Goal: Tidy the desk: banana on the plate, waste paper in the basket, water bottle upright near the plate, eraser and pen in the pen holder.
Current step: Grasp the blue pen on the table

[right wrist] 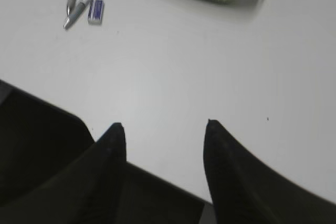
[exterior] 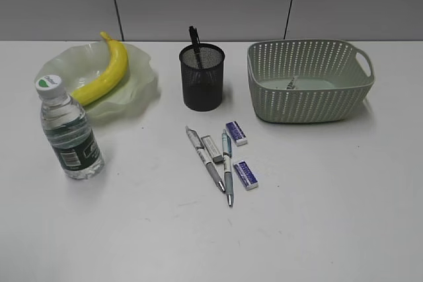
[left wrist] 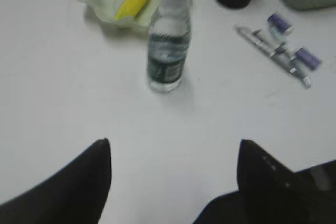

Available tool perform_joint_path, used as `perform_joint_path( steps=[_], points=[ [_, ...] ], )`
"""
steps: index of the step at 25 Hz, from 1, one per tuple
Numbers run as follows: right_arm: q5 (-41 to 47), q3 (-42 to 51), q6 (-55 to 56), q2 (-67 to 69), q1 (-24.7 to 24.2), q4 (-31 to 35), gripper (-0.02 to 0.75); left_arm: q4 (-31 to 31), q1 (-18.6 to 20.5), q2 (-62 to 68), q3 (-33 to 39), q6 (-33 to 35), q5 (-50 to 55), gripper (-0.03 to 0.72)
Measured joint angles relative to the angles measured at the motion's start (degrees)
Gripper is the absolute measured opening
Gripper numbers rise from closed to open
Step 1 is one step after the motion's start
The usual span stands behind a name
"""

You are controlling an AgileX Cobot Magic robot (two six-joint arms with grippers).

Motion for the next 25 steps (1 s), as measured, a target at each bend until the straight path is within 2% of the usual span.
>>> perform_joint_path(
  steps=[3, 8, 12, 14, 21, 25],
  points=[
    [-1.8, 0.9, 0.0, -3.1, 0.0, 0.3, 0.391, -9.6, 0.1, 4.1, -2.1, 2.3, -5.7, 0.524],
    [-5.2, 2.4, 0.1, -3.1, 0.0, 1.0, 0.391, -26.0, 0.1, 18.1, -4.1, 8.8, -9.0, 0.477],
    [-5.8, 2.5, 0.1, -3.2, 0.0, 1.0, 0.391, -35.0, -0.9, 30.3, -5.0, 14.2, -12.7, 0.470],
    [-5.8, 2.5, 0.1, -3.2, 0.0, 1.1, 0.391, -36.3, -3.2, 37.4, -6.4, 15.0, -15.6, 0.468],
    [-5.8, 2.5, 0.0, -3.2, 0.0, 1.1, 0.391, -36.9, -16.8, 60.3, -15.4, 14.2, -27.9, 0.468],
    [-5.8, 2.5, 0.0, -3.2, 0.0, 1.1, 0.391, -36.9, -20.3, 74.4, -24.0, 10.1, -28.6, 0.468]
  ],
)
